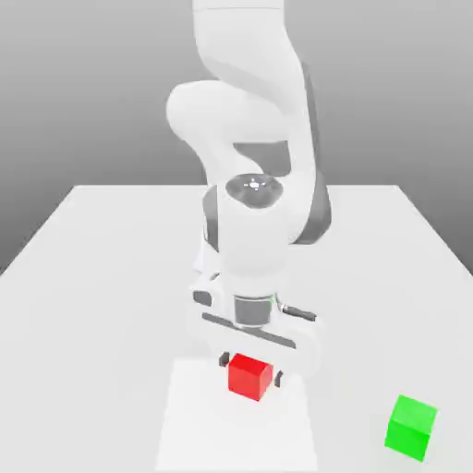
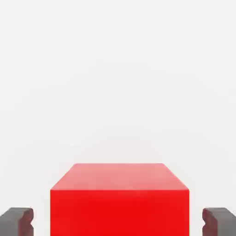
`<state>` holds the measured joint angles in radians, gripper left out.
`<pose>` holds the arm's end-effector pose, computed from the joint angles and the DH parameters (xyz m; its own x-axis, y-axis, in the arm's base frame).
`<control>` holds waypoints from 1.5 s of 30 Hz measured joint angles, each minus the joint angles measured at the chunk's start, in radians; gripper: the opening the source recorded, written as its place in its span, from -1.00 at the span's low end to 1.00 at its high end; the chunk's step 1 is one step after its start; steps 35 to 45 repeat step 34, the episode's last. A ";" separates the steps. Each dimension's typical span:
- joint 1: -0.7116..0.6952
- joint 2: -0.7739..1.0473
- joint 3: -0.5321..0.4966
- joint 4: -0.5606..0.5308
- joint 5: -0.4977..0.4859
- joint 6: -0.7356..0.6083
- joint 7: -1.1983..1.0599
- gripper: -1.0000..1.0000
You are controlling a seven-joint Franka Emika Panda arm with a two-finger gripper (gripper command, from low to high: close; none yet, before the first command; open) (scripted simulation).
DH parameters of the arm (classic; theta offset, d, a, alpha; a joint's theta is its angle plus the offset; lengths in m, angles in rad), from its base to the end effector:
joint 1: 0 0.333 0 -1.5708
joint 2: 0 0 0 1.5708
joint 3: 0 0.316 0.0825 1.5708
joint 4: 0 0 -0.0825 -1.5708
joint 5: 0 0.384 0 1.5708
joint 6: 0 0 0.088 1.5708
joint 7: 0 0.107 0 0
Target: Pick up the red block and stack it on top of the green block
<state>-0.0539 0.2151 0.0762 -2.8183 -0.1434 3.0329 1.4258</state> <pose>0.3585 0.0213 0.1446 0.3032 -0.9529 -0.0004 -0.9529 -0.3032 -0.0014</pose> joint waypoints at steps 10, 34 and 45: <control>-0.034 -0.171 0.068 -0.023 0.120 -0.143 -0.085 -1.00; 0.274 0.099 0.161 0.425 -0.024 -0.337 0.042 1.00; 0.274 0.099 0.161 0.425 -0.024 -0.337 0.042 1.00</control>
